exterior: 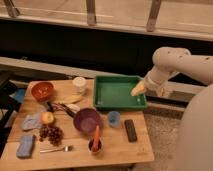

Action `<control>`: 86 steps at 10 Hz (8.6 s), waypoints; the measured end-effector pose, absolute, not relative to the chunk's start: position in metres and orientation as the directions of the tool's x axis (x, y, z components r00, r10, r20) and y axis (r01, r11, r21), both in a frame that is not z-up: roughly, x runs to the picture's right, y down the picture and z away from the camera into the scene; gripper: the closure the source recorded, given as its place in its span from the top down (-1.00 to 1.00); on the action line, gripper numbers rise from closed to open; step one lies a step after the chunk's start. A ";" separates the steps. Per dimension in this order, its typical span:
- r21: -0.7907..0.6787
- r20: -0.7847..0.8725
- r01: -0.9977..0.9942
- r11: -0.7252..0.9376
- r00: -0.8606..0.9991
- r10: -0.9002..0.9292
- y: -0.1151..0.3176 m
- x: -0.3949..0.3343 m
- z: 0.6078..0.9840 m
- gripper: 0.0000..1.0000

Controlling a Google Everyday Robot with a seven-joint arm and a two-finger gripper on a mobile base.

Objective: Place banana in table surface

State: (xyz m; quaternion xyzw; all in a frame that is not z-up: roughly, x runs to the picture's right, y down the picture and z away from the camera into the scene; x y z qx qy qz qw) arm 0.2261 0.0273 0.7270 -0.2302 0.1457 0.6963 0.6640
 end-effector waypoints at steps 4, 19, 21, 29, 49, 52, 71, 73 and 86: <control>-0.103 -0.514 -0.992 -0.076 -0.012 0.858 0.027 0.226 0.727 0.60; -0.103 -0.514 -0.992 -0.076 -0.012 0.858 0.027 0.226 0.727 0.60; -0.103 -0.514 -0.992 -0.075 -0.012 0.858 0.027 0.226 0.727 0.60; -0.314 -0.434 -0.902 0.297 0.415 0.800 0.009 0.110 0.735 0.60; -0.617 -0.075 -0.596 0.514 0.695 0.715 -0.035 -0.135 0.778 0.60; -0.623 -0.093 -0.591 0.512 0.706 0.702 -0.028 -0.141 0.785 0.60; -0.699 -0.136 -0.570 0.433 0.699 0.702 0.055 -0.203 0.872 0.60; -0.682 -0.142 -0.577 0.450 0.708 0.692 0.051 -0.200 0.883 0.60; -0.687 -0.151 -0.597 0.415 0.675 0.722 0.058 -0.196 0.934 0.60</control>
